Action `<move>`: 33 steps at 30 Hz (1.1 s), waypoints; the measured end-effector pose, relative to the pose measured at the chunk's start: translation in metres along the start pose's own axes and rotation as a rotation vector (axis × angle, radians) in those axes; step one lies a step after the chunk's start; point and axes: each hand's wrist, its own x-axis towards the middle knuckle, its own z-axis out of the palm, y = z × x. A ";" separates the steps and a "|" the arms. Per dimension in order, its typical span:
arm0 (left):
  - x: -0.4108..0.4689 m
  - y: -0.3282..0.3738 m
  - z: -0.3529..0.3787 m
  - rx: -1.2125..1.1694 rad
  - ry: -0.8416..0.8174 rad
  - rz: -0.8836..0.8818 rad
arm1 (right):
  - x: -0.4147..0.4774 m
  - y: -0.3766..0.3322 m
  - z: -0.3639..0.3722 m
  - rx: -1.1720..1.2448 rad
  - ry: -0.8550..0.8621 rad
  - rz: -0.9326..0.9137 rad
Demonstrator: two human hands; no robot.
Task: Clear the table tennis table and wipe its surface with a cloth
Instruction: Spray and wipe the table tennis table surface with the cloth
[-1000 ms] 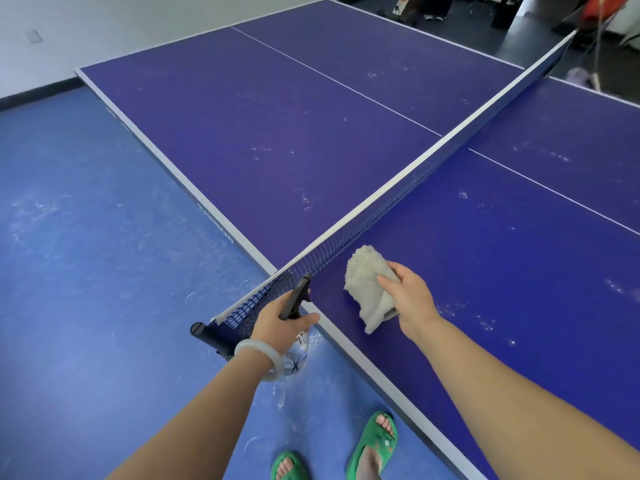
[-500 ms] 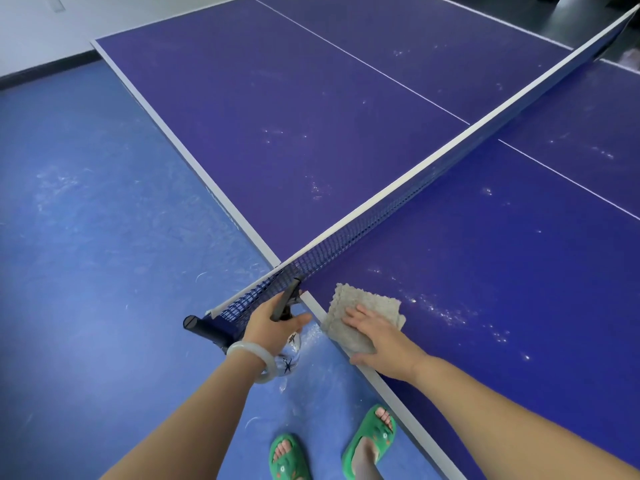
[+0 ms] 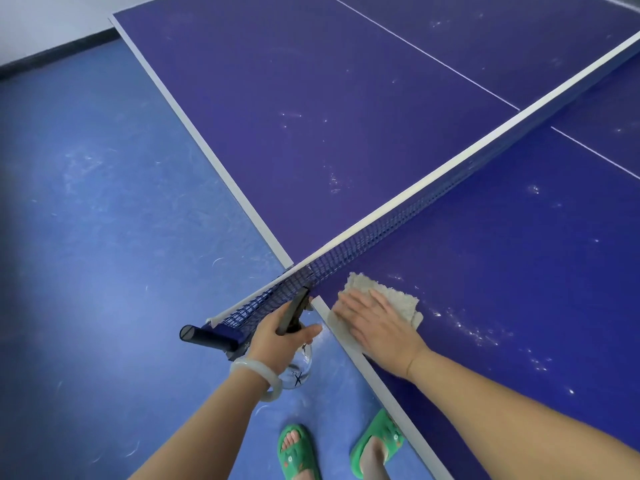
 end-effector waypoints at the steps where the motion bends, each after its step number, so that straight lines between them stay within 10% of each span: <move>1: 0.001 -0.001 0.000 -0.009 0.004 0.004 | 0.013 0.011 -0.003 0.020 0.009 0.078; 6: 0.002 -0.009 -0.001 -0.037 0.001 0.025 | 0.045 0.015 -0.012 0.303 0.199 0.522; 15: 0.008 -0.020 0.002 0.014 -0.023 0.092 | 0.067 0.021 -0.017 0.161 0.099 0.058; 22: 0.011 -0.017 0.006 0.073 -0.030 0.114 | 0.072 0.079 -0.024 0.061 0.084 0.862; 29: 0.016 -0.007 0.011 0.052 -0.054 0.139 | 0.051 -0.014 -0.007 0.007 0.004 0.214; 33: 0.018 -0.013 0.005 0.104 -0.042 0.128 | 0.041 0.075 -0.023 -0.018 0.011 0.374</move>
